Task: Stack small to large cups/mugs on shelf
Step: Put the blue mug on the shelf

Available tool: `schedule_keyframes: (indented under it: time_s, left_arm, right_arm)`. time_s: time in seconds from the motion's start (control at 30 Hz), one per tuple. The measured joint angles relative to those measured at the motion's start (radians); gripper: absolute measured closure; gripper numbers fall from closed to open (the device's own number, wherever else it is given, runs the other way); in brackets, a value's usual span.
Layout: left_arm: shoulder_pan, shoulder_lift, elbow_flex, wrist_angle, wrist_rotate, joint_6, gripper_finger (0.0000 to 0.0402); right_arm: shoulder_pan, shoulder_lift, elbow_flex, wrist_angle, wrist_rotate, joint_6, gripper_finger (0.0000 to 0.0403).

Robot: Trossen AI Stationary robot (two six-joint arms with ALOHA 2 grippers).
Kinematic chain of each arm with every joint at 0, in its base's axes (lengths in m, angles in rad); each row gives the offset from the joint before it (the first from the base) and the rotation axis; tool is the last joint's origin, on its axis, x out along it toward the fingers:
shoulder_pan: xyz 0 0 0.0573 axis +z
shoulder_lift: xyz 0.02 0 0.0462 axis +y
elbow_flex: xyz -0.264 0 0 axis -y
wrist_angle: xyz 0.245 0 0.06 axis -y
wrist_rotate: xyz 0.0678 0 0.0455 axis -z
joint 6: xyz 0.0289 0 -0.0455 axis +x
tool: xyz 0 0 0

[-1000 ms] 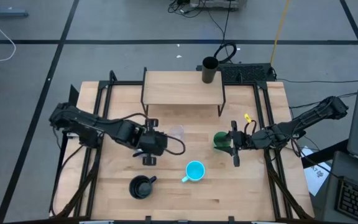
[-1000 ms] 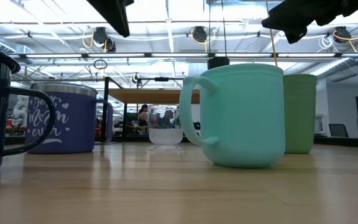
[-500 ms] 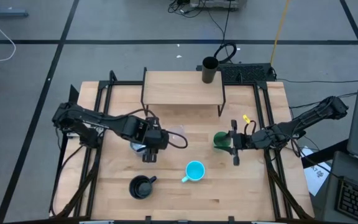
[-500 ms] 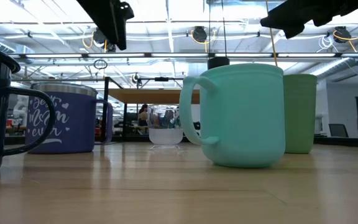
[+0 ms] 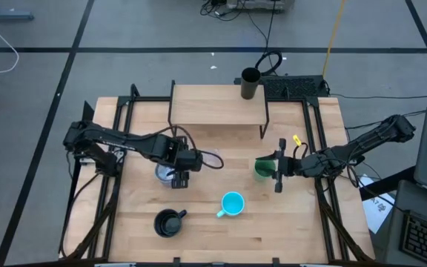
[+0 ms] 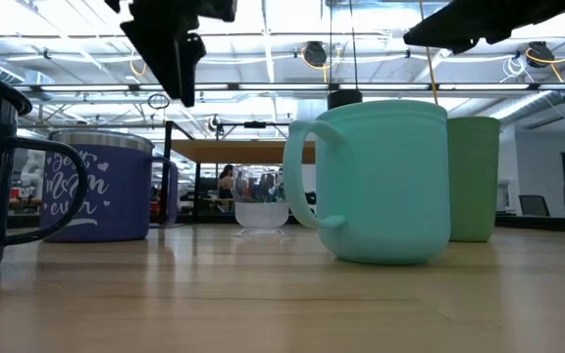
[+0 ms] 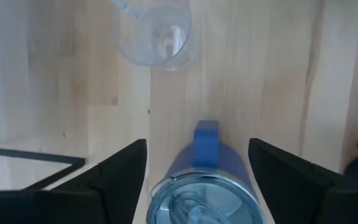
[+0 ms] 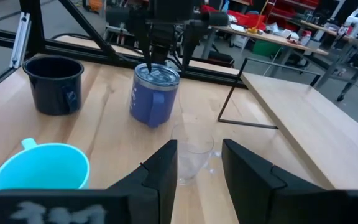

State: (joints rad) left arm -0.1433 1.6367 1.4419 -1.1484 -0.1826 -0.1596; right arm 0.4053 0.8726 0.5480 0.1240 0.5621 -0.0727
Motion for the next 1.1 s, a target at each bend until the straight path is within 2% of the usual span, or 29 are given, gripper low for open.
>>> schedule_keyframes:
  time_s: [0.27, 0.5, 1.1]
  left_arm:
    - [0.032, 0.075, -0.023, 0.019, 0.044, 0.071, 0.0117]
    - [0.032, 0.143, -0.023, 0.036, 0.07, 0.072, 0.0117]
    - [0.032, 0.158, -0.048, 0.049, 0.08, 0.041, 0.0117]
  right_arm:
    - [0.0, 0.0, 0.0, 0.002, 0.0, 0.0, 0.0287]
    - [0.0, 0.0, 0.0, 0.0, 0.0, 0.007, 0.0287]
    - [0.0, 0.0, 0.0, -0.001, -0.013, 0.006, 0.0287]
